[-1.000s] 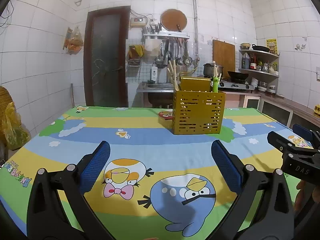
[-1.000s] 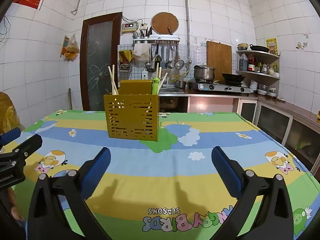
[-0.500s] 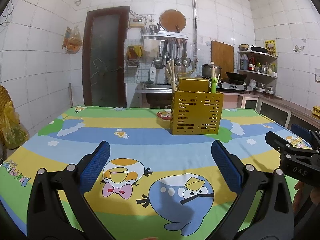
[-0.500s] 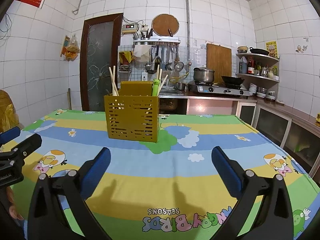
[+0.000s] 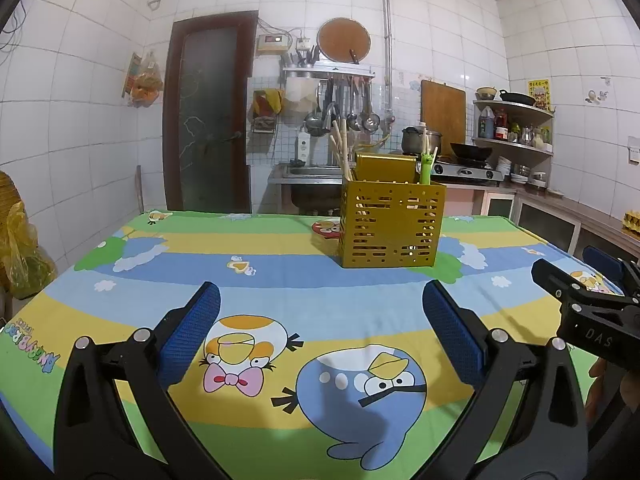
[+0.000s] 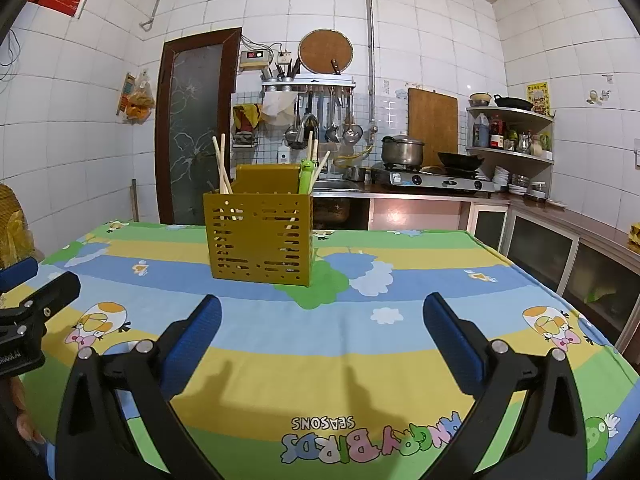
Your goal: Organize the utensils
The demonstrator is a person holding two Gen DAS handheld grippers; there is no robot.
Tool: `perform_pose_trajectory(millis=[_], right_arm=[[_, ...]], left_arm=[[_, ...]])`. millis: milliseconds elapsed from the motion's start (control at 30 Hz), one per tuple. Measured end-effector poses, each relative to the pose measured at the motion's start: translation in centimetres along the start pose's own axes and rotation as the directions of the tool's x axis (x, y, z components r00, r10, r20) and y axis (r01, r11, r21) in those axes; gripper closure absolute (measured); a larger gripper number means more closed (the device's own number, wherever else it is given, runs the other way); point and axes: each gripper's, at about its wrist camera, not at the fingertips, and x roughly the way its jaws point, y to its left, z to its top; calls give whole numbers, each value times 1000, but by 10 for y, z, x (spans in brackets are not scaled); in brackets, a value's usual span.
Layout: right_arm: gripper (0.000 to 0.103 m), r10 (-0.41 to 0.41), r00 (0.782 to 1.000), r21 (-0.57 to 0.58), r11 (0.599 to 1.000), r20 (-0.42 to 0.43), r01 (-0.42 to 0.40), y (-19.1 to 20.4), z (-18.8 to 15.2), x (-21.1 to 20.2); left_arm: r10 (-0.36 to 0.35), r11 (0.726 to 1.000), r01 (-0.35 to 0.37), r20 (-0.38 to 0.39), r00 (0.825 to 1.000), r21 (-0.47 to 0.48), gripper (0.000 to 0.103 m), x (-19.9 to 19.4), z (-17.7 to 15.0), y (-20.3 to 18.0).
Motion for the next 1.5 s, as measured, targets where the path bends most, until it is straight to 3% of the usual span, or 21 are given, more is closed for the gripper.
perform_pose_trajectory(millis=[1500], right_arm=[[5,-9,1000,8,1000,-2,9,-6,0,0]], left_arm=[[23,1000,-22,5,1000,-9,5,0,-2,2]])
